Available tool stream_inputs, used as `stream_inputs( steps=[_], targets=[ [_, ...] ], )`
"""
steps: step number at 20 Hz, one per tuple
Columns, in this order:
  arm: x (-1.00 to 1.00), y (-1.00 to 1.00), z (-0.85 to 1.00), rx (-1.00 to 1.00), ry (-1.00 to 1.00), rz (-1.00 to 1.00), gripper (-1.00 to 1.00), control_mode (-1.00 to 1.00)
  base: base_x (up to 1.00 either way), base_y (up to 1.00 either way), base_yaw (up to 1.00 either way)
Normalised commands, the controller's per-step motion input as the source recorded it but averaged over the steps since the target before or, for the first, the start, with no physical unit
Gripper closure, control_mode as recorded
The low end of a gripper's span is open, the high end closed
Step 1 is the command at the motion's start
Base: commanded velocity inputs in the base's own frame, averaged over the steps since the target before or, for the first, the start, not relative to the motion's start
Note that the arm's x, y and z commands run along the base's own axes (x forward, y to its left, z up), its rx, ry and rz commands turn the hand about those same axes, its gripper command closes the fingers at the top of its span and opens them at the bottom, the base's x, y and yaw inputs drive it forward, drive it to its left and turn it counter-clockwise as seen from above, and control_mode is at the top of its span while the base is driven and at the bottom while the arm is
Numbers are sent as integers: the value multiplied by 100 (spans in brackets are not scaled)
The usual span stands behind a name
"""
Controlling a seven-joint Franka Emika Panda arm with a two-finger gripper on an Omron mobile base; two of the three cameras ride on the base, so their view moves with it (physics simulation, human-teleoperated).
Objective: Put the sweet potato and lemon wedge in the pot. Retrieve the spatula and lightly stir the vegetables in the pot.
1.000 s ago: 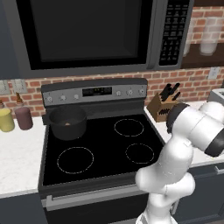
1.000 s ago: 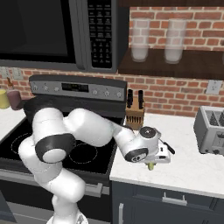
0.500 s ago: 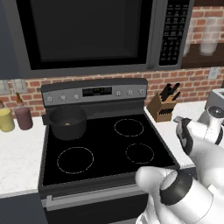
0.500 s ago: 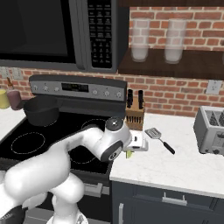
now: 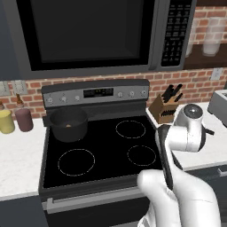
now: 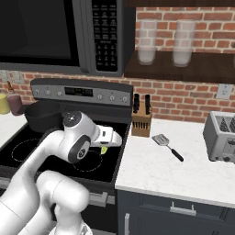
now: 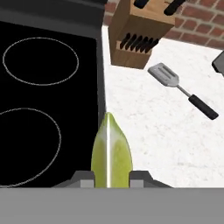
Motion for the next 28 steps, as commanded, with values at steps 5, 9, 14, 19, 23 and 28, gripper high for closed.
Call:
stream_inputs(
  steps=[5,9,14,19,23,28],
  targets=[
    [-2,100,50,0,0,0,100,-100,0,0,0],
    [0,100,37,0,0,0,100,-100,0,0,0],
    [5,100,30,1,0,0,100,-100,0,0,0],
    [23,100,26,6,0,0,100,-100,0,0,0],
    [32,94,15,11,0,0,100,-100,0,0,0],
    [54,69,7,14,0,0,100,-100,0,0,0]
  ],
)
